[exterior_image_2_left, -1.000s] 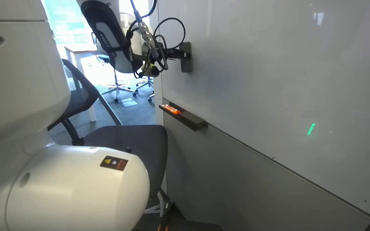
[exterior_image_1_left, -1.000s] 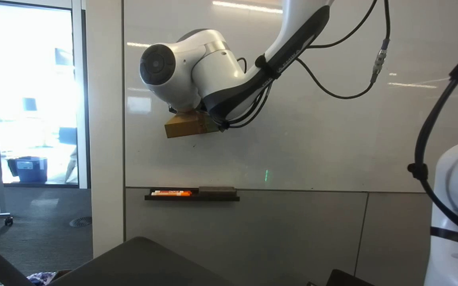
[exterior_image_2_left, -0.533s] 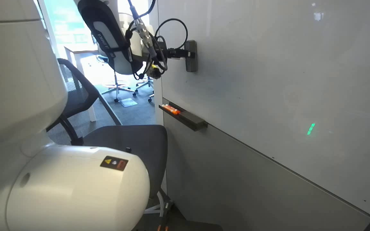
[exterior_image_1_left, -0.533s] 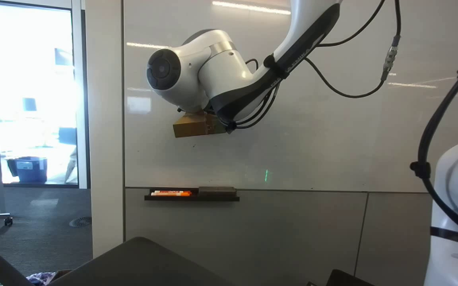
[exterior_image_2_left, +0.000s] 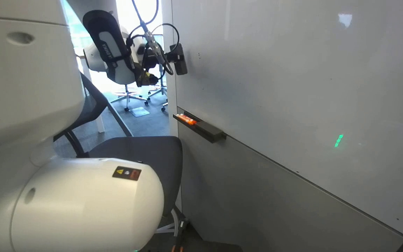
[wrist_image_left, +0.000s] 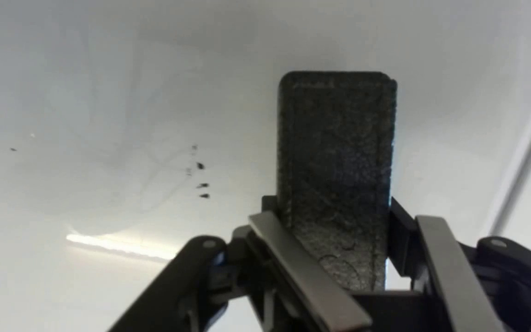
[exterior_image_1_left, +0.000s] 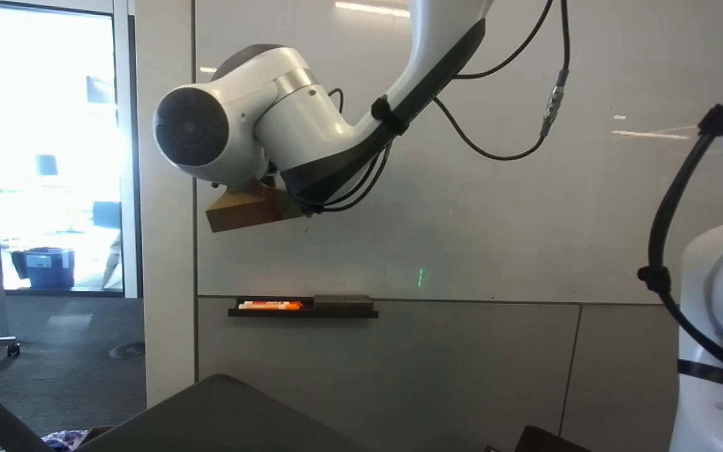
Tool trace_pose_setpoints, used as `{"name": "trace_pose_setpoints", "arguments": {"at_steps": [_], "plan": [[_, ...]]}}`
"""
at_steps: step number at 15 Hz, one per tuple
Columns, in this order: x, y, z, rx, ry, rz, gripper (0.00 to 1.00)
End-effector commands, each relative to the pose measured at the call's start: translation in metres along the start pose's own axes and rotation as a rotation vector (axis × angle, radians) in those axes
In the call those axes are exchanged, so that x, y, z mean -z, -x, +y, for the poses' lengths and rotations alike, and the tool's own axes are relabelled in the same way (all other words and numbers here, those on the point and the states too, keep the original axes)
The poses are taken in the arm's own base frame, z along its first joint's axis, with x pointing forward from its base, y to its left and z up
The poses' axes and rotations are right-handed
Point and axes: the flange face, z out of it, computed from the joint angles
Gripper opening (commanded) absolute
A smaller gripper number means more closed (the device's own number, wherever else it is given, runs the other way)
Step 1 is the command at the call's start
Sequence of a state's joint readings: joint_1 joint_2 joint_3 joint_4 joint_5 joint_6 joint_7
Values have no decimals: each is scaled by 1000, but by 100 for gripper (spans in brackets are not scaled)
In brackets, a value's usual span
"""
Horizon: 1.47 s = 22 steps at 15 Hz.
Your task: Lift the white board eraser from the chair, use it to erase the white board, put it back on the chair and the get the marker from the chair us it to draw on the white board
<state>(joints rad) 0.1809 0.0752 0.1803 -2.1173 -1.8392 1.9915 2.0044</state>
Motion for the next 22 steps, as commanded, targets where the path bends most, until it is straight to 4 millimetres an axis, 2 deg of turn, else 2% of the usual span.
{"name": "trace_pose_setpoints", "arguments": {"at_steps": [1, 3, 7, 8, 12, 18, 22], "plan": [[-11, -6, -33, 17, -45, 39, 31], [-33, -4, -32, 29, -38, 38, 31], [-88, -3, -13, 35, -3, -8, 31], [-92, -2, -10, 41, -3, -14, 31], [-100, 8, 20, 39, 23, -44, 31], [-93, 23, 75, 13, 110, -93, 31], [-90, 16, 112, -41, 164, -78, 31]]}}
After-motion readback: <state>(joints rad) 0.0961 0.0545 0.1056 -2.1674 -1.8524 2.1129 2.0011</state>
